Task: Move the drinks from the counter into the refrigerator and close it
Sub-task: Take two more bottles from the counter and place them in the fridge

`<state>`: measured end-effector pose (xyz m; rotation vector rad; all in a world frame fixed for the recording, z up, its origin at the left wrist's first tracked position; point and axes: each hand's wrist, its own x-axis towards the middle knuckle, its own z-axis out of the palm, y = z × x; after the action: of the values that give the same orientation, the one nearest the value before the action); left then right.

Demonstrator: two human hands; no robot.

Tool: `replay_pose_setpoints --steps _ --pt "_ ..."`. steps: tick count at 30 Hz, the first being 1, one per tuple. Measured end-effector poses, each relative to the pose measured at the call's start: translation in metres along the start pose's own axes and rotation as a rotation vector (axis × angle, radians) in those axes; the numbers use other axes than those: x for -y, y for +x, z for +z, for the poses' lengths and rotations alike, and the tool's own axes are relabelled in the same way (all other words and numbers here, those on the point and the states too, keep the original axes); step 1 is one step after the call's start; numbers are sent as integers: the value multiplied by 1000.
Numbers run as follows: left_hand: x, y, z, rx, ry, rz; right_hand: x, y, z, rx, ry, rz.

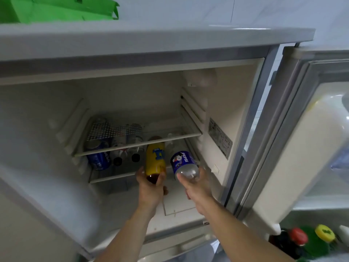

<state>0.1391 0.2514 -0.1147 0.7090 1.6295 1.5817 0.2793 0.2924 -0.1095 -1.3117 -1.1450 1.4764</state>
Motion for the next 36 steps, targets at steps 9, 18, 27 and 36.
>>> replay_pose_setpoints --steps 9,18,27,36 --pt "14 36 0 124 722 360 -4 45 18 101 -342 -194" --pt "-5 70 2 108 894 528 6 84 38 180 -656 -253" --pt "-17 106 -1 208 1188 413 19 107 52 111 -976 -285" --pt "2 66 -21 139 1080 461 21 85 40 74 -920 -384"
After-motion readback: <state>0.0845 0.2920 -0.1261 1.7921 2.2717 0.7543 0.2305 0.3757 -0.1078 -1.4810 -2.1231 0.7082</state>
